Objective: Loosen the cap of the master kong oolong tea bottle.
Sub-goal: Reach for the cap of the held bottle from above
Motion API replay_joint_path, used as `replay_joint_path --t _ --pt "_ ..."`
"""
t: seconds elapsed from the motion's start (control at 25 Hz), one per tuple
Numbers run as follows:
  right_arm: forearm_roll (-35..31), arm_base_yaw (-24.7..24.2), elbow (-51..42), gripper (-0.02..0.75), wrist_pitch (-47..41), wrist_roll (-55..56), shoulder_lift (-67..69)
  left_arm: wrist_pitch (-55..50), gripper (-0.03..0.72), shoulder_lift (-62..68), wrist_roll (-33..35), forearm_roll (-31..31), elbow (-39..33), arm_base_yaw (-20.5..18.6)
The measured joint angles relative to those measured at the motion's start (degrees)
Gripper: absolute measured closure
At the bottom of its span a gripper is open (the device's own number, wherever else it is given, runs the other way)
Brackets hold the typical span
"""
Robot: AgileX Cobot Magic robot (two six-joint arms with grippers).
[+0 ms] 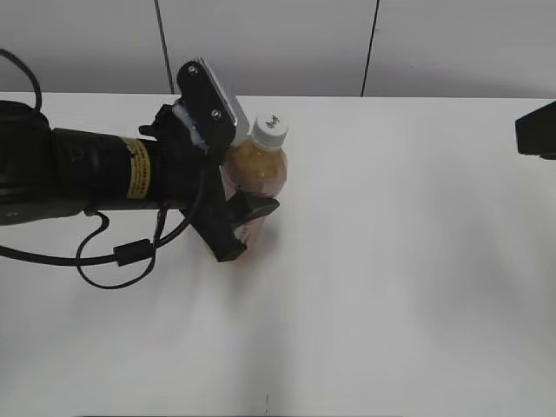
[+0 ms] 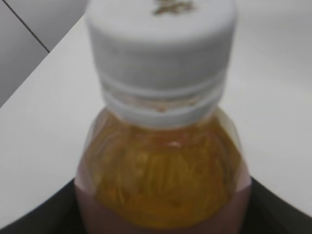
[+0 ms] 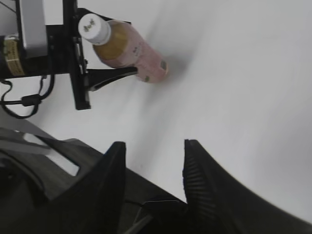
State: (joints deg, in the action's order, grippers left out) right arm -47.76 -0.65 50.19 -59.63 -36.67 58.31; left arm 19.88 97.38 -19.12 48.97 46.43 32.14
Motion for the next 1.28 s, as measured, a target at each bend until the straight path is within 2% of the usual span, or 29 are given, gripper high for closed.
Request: replay_joint_path --t 0.2,0.32,0.48,0.64,1.04,1.28 --pt "-1.8 3.3 1.2 0.437 -1.2 2.1 3.0 -1.2 0.24 -0.3 -0.1 0.1 0.6 2.3" --pt "-1.4 9.3 3.7 0.437 0.4 5.8 6.0 -1.2 0.24 -0.3 -0.1 0.3 0.6 2.7" --pt "4.3 18.3 10.3 0.437 4.0 16.9 12.3 -1.7 0.24 -0.3 -0.2 1.1 0.7 2.7" --pt "12.1 23.7 17.1 0.437 3.7 27.7 20.3 -1.8 0.24 -0.3 -0.2 1.5 0.7 2.7" --pt "19.9 28.4 34.2 0.437 -3.1 41.3 35.2 -1.8 0.24 -0.4 -0.2 1.8 0.7 2.7" --pt "22.2 28.7 36.9 0.437 -5.5 45.9 38.1 -1.5 0.24 -0.4 -0.2 1.8 0.7 2.7"
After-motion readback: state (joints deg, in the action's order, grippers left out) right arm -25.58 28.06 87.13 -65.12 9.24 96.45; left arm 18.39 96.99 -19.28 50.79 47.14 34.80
